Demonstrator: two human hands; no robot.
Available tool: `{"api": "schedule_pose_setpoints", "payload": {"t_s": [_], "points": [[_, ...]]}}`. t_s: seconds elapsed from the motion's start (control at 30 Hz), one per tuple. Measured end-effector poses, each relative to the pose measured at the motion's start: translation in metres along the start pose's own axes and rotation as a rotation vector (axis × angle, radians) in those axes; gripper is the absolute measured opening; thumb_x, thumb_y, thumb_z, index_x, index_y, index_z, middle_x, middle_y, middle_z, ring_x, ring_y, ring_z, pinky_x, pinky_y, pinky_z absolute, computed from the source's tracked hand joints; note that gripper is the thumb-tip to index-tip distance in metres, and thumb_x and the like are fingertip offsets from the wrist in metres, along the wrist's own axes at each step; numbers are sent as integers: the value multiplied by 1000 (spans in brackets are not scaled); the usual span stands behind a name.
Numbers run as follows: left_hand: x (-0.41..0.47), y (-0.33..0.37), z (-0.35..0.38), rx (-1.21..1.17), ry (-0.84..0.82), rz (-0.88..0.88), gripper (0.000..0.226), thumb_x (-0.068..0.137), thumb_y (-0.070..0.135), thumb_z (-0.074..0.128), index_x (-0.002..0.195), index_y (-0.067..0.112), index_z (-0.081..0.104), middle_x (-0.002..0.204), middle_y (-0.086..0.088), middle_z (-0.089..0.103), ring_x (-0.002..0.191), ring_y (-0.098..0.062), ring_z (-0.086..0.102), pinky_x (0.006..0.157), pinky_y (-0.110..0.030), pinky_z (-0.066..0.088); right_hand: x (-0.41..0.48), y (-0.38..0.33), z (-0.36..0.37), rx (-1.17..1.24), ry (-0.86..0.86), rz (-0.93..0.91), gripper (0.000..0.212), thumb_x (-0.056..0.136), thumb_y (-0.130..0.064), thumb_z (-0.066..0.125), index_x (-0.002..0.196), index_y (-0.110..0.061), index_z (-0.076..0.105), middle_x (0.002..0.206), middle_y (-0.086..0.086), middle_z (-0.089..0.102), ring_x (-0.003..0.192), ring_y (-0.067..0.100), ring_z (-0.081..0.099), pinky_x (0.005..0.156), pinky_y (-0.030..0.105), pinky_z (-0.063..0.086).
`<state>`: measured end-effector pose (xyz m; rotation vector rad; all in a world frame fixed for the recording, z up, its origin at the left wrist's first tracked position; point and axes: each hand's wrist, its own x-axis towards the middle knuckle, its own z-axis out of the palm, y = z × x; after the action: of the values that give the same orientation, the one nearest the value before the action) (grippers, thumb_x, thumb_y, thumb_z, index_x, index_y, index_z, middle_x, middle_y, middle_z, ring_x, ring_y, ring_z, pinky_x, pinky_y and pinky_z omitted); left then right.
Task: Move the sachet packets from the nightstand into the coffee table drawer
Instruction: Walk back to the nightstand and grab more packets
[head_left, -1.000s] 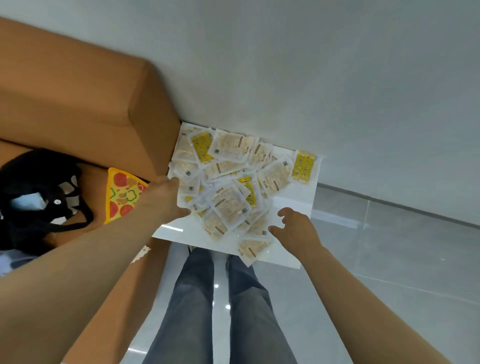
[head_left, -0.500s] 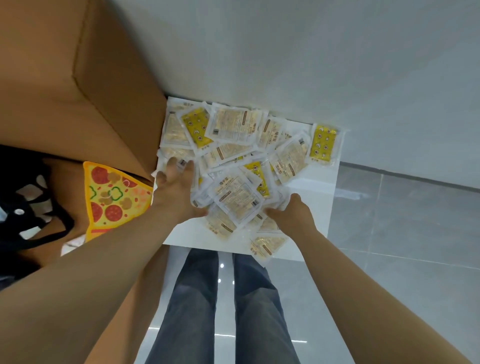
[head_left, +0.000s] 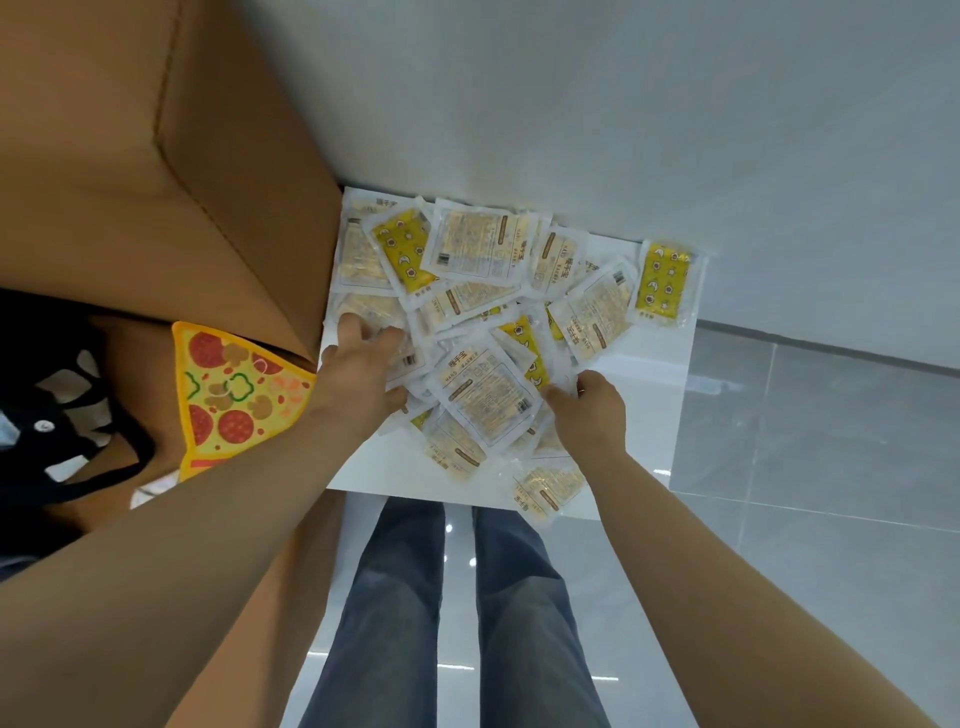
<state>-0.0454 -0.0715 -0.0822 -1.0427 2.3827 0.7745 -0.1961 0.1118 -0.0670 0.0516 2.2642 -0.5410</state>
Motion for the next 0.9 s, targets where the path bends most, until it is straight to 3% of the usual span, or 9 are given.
{"api": "schedule_pose_setpoints", "payload": {"t_s": [0.1, 0.3, 0.4, 0.6, 0.67, 0.77, 0.9], "points": [[2, -6, 1, -20, 11, 21, 52, 78, 14, 70, 126, 15, 52, 123, -14, 33, 87, -37, 54, 86, -43, 51, -5, -2, -3, -50, 24, -69, 15, 92, -22, 57, 89, -8, 51, 79, 3, 55, 66, 16, 51, 58, 23, 41], [3, -2, -2, -21, -28, -4, 46, 82, 14, 64, 125, 12, 49, 125, -14, 31, 81, -33, 53, 83, -38, 51, -18, -4, -23, 7, 105, -113, 21, 91, -22, 58, 76, -14, 46, 74, 3, 57, 65, 20, 54, 57, 27, 45], [1, 0, -5, -37, -34, -2, 40, 84, 10, 61, 123, 10, 50, 124, -15, 31, 75, -29, 49, 82, -37, 52, -25, -7, -36, 29, 132, -117, 24, 92, -21, 57, 73, -16, 44, 75, 1, 57, 64, 17, 55, 54, 22, 39], [-8, 3, -10, -100, 56, 8, 28, 93, 7, 50, 120, 3, 58, 113, -12, 48, 86, -28, 56, 71, -22, 38, -44, -9, -54, 37, 163, -127, 25, 94, -22, 56, 73, -17, 44, 80, 1, 59, 67, 13, 57, 56, 19, 40], [-13, 3, -19, -61, 88, 52, 22, 92, 3, 50, 107, -2, 65, 110, -16, 52, 85, -33, 60, 72, -27, 44, -53, -9, -59, 30, 182, -145, 26, 94, -23, 56, 72, -17, 43, 78, 1, 58, 66, 15, 57, 55, 18, 39], [-26, 6, -38, -63, 154, 94, 18, 89, -3, 51, 87, -6, 68, 96, -22, 57, 76, -38, 61, 68, -39, 51, -67, -10, -68, 25, 196, -160, 20, 94, -24, 56, 78, -14, 47, 82, 3, 62, 72, 20, 61, 61, 25, 48], [-58, 17, -63, -146, 218, 75, 17, 89, -2, 52, 86, -6, 68, 84, -19, 58, 68, -33, 58, 62, -38, 47, -89, -16, -87, 26, 215, -195, 21, 94, -27, 56, 77, -17, 47, 81, 4, 62, 72, 22, 63, 65, 31, 53]]}}
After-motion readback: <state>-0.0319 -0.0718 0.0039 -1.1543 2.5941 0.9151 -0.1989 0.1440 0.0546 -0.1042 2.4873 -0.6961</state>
